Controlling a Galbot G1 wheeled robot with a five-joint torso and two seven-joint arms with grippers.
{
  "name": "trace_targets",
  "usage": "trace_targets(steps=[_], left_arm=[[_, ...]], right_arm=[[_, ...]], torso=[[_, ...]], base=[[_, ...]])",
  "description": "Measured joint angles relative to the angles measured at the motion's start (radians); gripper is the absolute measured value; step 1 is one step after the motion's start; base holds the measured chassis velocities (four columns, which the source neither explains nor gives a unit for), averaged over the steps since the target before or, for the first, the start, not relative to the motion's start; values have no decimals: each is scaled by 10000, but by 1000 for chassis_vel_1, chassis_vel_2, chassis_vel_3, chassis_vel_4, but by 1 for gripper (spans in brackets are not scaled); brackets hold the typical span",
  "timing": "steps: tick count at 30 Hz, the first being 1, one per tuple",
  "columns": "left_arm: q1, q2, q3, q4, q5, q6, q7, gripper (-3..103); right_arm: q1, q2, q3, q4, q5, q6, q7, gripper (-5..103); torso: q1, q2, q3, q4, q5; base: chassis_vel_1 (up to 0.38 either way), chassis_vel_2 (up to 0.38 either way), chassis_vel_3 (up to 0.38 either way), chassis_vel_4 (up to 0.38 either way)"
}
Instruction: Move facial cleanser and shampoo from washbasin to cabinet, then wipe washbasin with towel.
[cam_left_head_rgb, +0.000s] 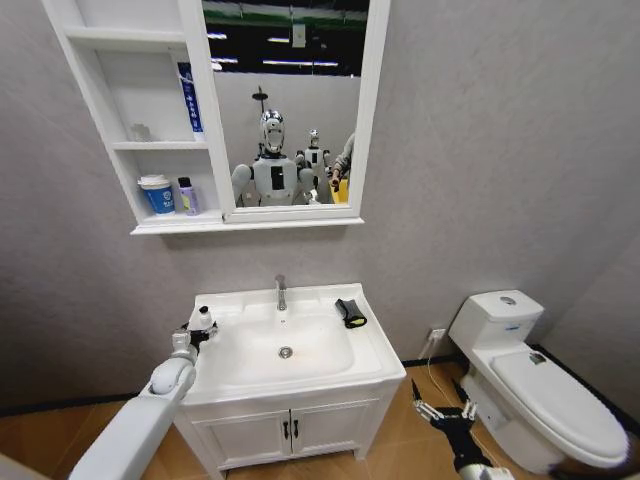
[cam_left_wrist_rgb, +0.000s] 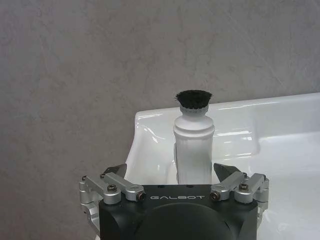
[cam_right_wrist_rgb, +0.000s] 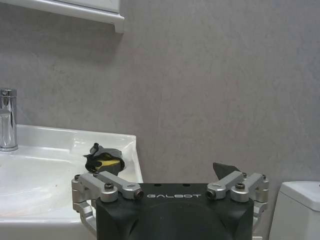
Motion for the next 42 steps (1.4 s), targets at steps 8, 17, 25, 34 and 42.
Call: trace_targets(steps=[8,17,25,34,42], left_arm=[[-122,-174,89,244,20,-85,344,72],[77,-163,17,172,67,-112,428,34],[271,151,-80,-598,-41,17,105,30],[553,1820,-370,-3361,-1609,780,-852,30],[-360,3674,-536,-6095,-4139,3492,-2715,30]], right_arm=[[63,-37,-41,18,-11,-107,94,100],[98,-12,-77,-12,-37,-111,102,100],[164,-53,-117,-24,-41,-114,111,100],[253,-81,-180,-51,-31,-120,114,100],[255,-13,-211,24,-53,-106,84,100]], torso=[[0,0,0,-1,-1],[0,0,0,-2,-1],[0,0,0,-3,-4],[0,1,0,1,-1],[0,2,-1,-3,-1]], base=[[0,0,0,0],[0,0,0,0],[0,0,0,0],[0,0,0,0],[0,0,0,0]])
